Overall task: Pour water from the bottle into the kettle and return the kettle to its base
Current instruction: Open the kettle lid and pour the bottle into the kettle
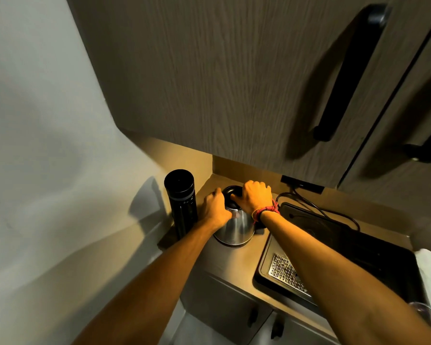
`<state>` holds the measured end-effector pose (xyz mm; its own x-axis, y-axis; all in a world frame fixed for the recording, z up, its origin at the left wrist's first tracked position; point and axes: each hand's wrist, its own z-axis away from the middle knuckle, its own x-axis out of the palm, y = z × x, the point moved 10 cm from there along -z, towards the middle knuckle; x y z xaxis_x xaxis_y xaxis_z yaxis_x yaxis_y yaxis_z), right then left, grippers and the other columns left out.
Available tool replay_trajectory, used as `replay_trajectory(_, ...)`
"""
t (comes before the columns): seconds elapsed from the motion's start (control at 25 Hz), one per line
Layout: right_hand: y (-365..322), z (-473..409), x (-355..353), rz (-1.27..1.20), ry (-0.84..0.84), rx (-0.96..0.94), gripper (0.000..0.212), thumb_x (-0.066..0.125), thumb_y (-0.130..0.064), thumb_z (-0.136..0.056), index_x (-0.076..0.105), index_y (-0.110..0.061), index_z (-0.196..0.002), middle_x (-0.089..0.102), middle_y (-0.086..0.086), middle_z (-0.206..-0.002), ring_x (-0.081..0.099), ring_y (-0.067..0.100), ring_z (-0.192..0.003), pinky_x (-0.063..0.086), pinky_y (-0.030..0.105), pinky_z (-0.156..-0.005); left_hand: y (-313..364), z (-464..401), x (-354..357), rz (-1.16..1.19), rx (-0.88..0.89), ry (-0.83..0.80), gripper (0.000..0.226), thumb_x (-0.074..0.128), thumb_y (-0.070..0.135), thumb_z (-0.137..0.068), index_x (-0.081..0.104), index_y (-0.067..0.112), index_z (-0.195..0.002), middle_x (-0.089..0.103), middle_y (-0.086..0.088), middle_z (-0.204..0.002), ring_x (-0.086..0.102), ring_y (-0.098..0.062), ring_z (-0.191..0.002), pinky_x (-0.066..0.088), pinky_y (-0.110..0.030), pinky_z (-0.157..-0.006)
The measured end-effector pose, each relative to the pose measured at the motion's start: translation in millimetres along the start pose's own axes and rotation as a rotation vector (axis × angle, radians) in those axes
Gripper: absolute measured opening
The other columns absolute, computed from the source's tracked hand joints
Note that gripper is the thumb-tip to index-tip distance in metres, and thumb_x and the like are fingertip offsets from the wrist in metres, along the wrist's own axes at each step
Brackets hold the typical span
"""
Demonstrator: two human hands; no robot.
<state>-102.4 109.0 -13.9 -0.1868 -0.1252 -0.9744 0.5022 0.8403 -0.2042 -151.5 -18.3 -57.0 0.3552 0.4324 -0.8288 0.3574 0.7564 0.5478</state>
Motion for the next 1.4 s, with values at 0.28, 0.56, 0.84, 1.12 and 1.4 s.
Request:
replay_trajectory(0.28, 34.6, 8.5, 5.2, -0.405, -0.056, 0.044, 0.044, 0.035, -0.042, -0.096, 0.056, -0.009, -0.076, 0.058, 0.012, -0.078, 0.054, 0.031, -0.07, 0.042, 0.04, -0.06, 22.2, 15.1, -16.0, -0.193, 0.184, 0.154, 0.11, 0.081, 0.042, -0.077, 0.015, 0.004, -0.156, 0.04, -0.022, -0.152, 0.045, -0.035, -0.137, 0.046, -0.042, -0.108)
replay_trajectory(0.56, 56.9, 21.9, 17.5, -0.216, -0.081, 0.034, 0.059, 0.021, -0.035, -0.102, 0.005, -0.013, -0.154, -0.009, 0.012, -0.163, -0.011, 0.032, -0.15, 0.003, 0.056, -0.12, 71.1, 36.7, -119.3, -0.709, 0.562, 0.389, 0.071, 0.055, 0.053, -0.091, 0.038, 0.01, -0.146, 0.046, -0.014, -0.149, 0.039, -0.033, -0.14, 0.028, -0.049, -0.119)
replay_trajectory(0.84, 61.2, 19.9, 15.2, -0.094, -0.108, 0.019, 0.062, 0.013, -0.044, -0.1, 0.003, -0.016, -0.154, -0.009, 0.006, -0.164, -0.011, 0.029, -0.15, -0.001, 0.055, -0.121, -3.8, 24.0, -154.3, -0.394, 0.191, -0.214, 0.07, 0.086, 0.031, -0.065, 0.053, 0.019, -0.125, 0.061, -0.009, -0.123, 0.057, -0.027, -0.107, 0.055, -0.038, -0.084)
replay_trajectory(1.12, 61.6, 24.9, 8.2, -0.004, -0.124, 0.05, 0.064, 0.015, -0.045, -0.099, 0.004, -0.014, -0.154, -0.008, 0.007, -0.164, -0.011, 0.031, -0.15, 0.0, 0.055, -0.121, 29.3, 45.3, -178.4, -0.531, 0.372, 0.276, 0.077, 0.055, 0.076, -0.072, 0.052, 0.015, -0.12, 0.062, -0.008, -0.104, 0.063, -0.026, -0.089, 0.05, -0.033, -0.066)
replay_trajectory(1.4, 56.7, 31.4, 3.4, -0.095, -0.114, 0.077, 0.064, 0.013, -0.047, -0.1, 0.006, -0.013, -0.154, -0.003, 0.006, -0.164, -0.005, 0.032, -0.15, 0.004, 0.051, -0.122, -18.2, 84.4, 40.5, -0.387, 0.224, -0.259, 0.068, 0.075, 0.048, -0.072, 0.05, 0.01, -0.123, 0.061, -0.014, -0.12, 0.061, -0.034, -0.111, 0.055, -0.044, -0.082)
